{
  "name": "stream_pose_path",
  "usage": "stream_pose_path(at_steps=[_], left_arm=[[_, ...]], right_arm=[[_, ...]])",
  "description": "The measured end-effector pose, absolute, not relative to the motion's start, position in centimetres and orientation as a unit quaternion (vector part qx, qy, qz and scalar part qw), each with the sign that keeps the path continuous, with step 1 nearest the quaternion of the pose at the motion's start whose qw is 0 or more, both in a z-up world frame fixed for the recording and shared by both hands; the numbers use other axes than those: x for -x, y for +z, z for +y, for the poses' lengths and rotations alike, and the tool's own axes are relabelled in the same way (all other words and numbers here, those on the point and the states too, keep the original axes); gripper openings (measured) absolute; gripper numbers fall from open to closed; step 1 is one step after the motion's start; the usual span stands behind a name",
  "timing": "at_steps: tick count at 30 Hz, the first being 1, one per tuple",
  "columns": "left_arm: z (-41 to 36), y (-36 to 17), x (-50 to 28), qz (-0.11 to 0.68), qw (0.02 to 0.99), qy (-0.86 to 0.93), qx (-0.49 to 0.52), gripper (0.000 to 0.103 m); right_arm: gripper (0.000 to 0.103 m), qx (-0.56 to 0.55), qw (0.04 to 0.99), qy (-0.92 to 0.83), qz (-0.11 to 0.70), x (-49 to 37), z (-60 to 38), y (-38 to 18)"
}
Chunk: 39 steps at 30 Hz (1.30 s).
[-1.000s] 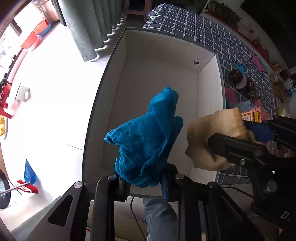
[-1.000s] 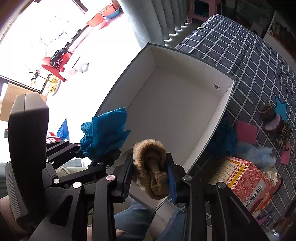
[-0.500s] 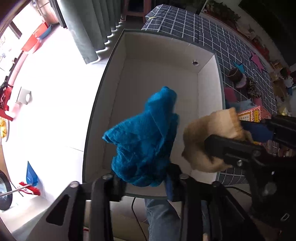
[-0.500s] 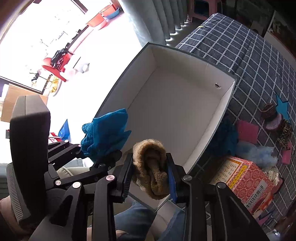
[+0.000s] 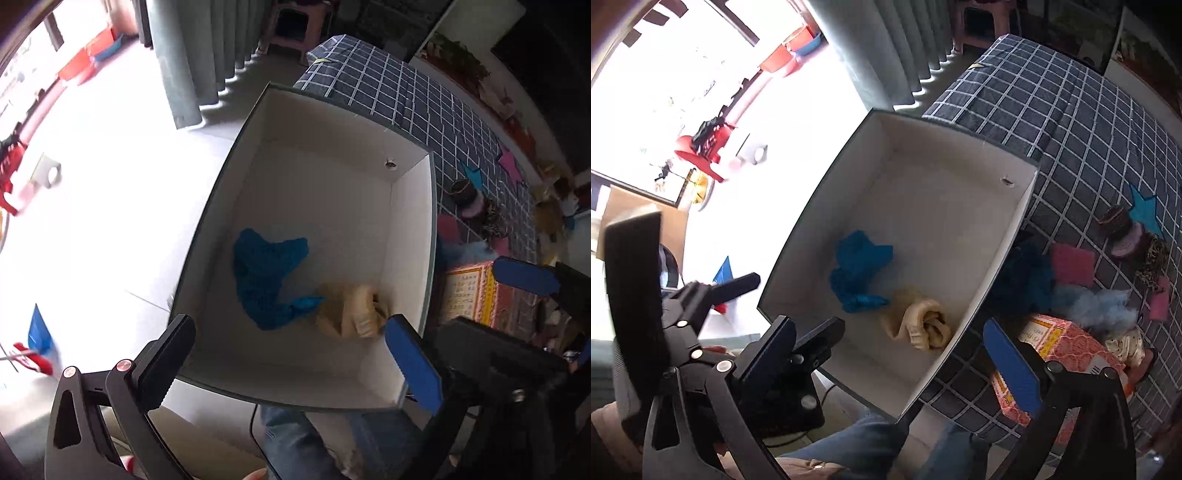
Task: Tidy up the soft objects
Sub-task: 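Move both tools back toward the pile on the bedspread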
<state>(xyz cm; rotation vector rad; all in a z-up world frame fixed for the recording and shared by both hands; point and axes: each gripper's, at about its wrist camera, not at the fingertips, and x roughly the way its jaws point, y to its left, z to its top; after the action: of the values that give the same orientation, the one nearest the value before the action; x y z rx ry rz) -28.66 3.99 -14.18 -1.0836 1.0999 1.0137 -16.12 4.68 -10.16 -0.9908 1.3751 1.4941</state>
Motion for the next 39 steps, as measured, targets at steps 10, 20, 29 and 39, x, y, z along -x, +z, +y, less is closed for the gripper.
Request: stream_pose_path(at_steps=[10, 20, 29, 39], left_arm=[[4.8, -10.9, 25.1, 0.451, 0.635, 0.396, 0.487, 0.103], [4.8, -8.0, 16.2, 0.464, 0.671, 0.328, 0.476, 0.103], [5.5, -7.9, 6.5, 0.498, 0.66, 0.291, 0.481, 0.103], [9.3, -13.4, -3.7, 0.585, 0.615, 0.34, 0.404, 0.103]], right_arm=[[0.102, 0.346, 0.464, 0.594, 0.559, 11.7, 4.1, -6.9], [0.102, 0.285, 0.525, 0.555, 0.579, 2.1, 1.9, -3.9], [0.102, 0.239, 0.59, 0.461, 0.619, -10.6, -2.1, -5.4], [0.102, 0.282, 0.586, 0.381, 0.658, -20.2, -4.3, -13.7]])
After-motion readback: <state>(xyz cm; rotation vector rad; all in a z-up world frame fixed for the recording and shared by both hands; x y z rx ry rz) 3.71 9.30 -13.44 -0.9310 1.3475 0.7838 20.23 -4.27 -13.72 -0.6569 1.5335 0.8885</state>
